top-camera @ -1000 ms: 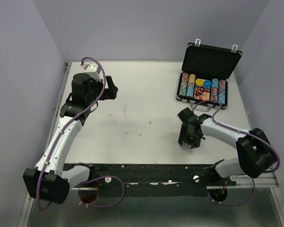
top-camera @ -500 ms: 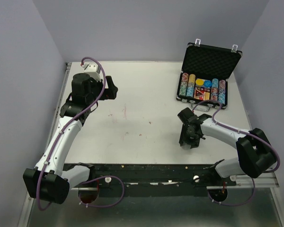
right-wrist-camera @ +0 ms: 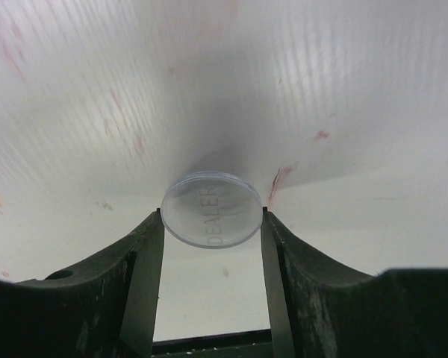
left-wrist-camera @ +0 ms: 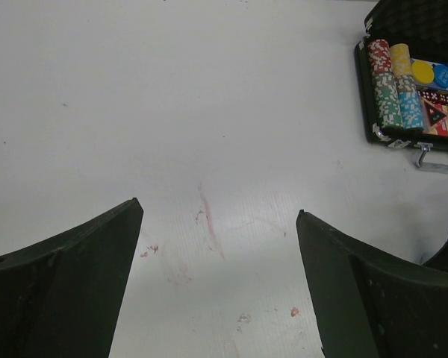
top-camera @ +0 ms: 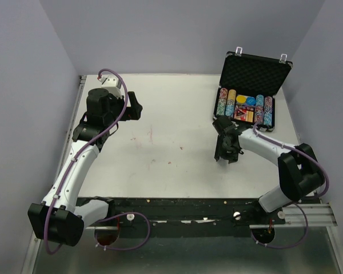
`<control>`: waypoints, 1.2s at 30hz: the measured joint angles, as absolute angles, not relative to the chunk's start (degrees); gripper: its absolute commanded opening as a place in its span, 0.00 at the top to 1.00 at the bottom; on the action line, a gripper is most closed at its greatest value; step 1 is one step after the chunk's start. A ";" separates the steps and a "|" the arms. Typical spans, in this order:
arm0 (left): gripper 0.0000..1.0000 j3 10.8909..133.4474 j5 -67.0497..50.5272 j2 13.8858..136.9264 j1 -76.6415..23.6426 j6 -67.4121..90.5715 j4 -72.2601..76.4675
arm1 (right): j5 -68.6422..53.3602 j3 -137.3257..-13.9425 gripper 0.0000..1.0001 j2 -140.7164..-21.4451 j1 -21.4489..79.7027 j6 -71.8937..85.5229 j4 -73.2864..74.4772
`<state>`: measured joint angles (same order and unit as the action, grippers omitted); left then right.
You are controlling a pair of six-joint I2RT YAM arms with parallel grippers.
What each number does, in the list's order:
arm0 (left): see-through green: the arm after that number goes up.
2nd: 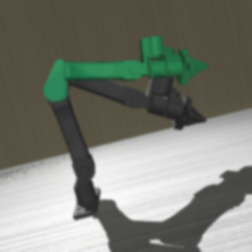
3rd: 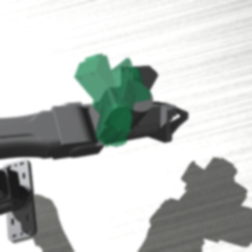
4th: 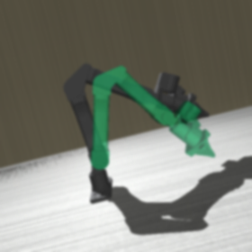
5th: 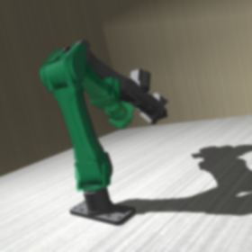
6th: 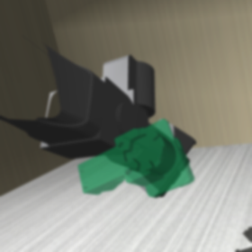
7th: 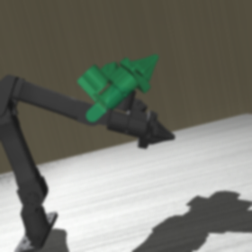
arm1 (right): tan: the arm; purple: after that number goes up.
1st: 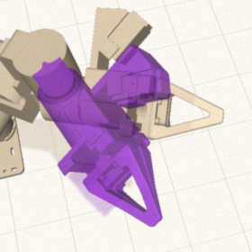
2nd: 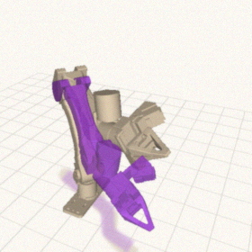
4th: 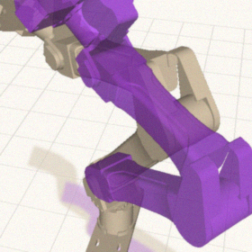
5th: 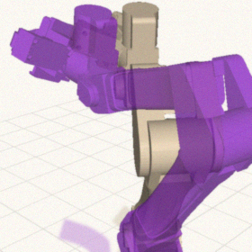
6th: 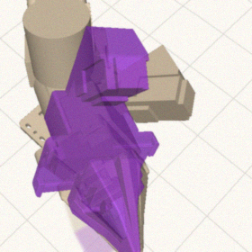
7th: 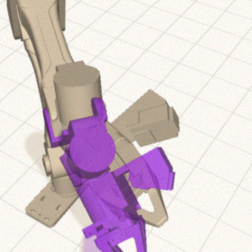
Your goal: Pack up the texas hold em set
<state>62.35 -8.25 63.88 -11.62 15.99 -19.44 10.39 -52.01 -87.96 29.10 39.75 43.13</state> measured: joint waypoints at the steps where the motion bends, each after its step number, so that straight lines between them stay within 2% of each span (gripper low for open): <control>1: 0.01 62.35 -8.25 63.88 -11.62 15.97 -19.44 | 10.57 -53.30 0.57 -88.55 28.03 38.83 43.13; 14: 0.01 62.35 -8.23 63.88 -11.62 15.97 -19.44 | 11.81 -77.56 0.58 -101.78 5.76 23.99 39.79; 23: 0.01 62.35 -8.21 63.88 -11.62 15.94 -19.44 | 11.90 -97.03 0.59 -116.07 -0.73 19.11 39.18; 36: 0.01 62.35 -8.19 63.88 -11.62 15.92 -19.44 | 13.80 -99.15 0.58 -120.40 -2.63 16.43 42.13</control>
<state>62.35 -8.19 63.88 -11.62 15.92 -19.44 13.80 -99.15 -120.40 -2.63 16.43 42.13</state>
